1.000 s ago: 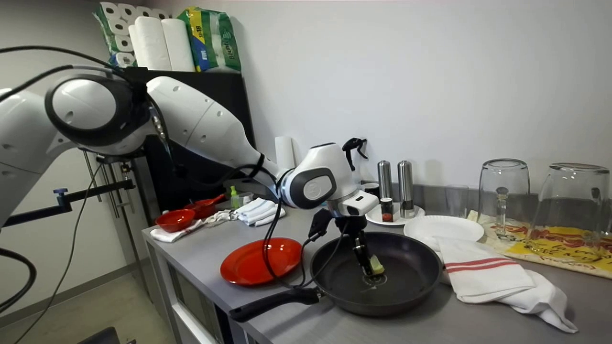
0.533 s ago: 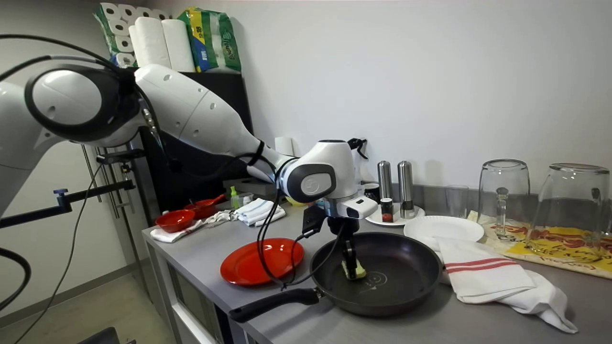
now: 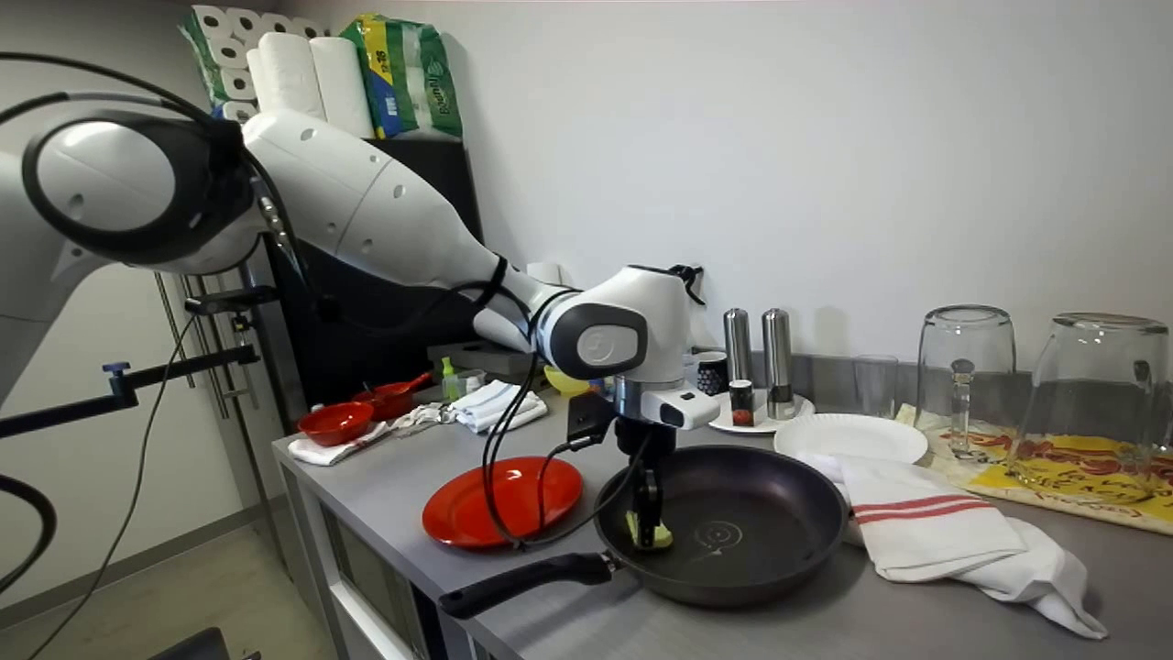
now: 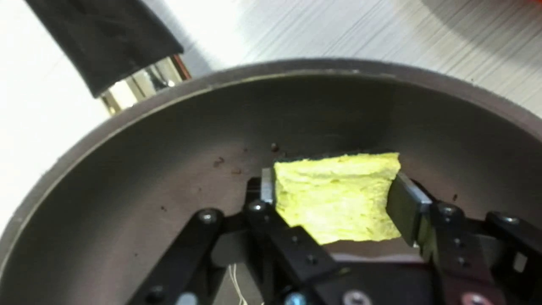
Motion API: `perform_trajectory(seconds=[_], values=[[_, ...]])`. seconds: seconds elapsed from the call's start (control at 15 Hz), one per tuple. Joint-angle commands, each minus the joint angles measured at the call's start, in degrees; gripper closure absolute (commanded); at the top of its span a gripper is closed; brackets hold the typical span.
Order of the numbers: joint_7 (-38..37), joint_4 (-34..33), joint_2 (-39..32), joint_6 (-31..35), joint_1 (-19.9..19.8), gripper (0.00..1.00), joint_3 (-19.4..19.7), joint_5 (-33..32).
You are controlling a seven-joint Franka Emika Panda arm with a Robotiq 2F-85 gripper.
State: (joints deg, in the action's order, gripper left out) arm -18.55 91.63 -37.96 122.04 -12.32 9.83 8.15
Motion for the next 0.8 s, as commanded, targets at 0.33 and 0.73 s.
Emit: perform_trajectory(seconds=[0.33,0.73], values=[[-11.7,1.9,-5.4,23.0,6.8,0.61,8.5,-10.0],[-25.0,0.7,-11.4,39.0,13.3,0.61,19.3,-13.0]])
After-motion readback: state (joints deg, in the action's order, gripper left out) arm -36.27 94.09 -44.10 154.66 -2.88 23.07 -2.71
